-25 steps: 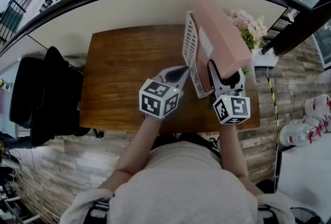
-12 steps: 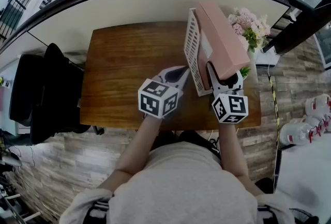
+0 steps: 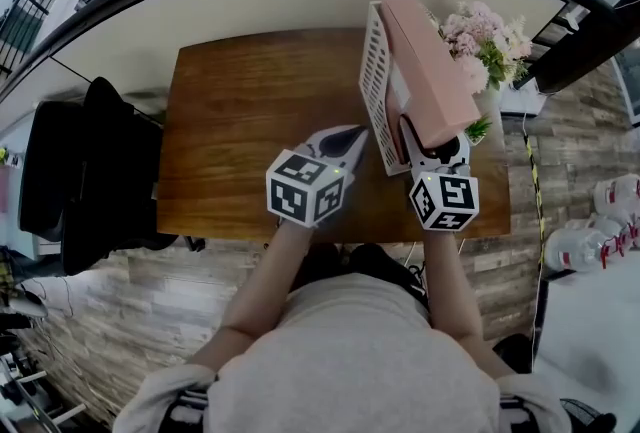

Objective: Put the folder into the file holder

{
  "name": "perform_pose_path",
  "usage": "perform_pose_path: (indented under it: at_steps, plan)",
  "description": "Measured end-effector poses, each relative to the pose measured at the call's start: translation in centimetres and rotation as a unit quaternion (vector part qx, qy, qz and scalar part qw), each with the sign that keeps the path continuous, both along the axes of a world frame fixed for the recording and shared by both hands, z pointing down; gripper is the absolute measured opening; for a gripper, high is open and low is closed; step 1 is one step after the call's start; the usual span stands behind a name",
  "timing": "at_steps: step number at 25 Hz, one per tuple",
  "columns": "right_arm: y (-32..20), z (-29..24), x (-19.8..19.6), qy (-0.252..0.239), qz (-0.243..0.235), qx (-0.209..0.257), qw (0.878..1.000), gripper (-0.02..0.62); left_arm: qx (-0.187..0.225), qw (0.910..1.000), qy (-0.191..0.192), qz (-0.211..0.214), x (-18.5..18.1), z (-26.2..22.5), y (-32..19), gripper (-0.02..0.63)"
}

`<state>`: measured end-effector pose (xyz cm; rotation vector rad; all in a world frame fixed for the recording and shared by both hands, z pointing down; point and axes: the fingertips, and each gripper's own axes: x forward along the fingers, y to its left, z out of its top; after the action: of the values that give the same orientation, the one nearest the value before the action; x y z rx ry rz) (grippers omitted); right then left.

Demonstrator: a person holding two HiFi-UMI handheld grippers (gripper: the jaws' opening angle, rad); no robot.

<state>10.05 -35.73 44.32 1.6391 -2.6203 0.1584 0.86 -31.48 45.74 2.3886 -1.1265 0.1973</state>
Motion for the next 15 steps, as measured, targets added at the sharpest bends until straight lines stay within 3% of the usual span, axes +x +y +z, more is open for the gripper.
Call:
perform_pose_path:
  at_steps: [15]
  plan:
    - [0.3,0.9,-0.7,0.002,-0.002,-0.005,1.000,0.313,-0.026,0.9996,0.001,0.006,-0.2,1.9,2.0,0.012]
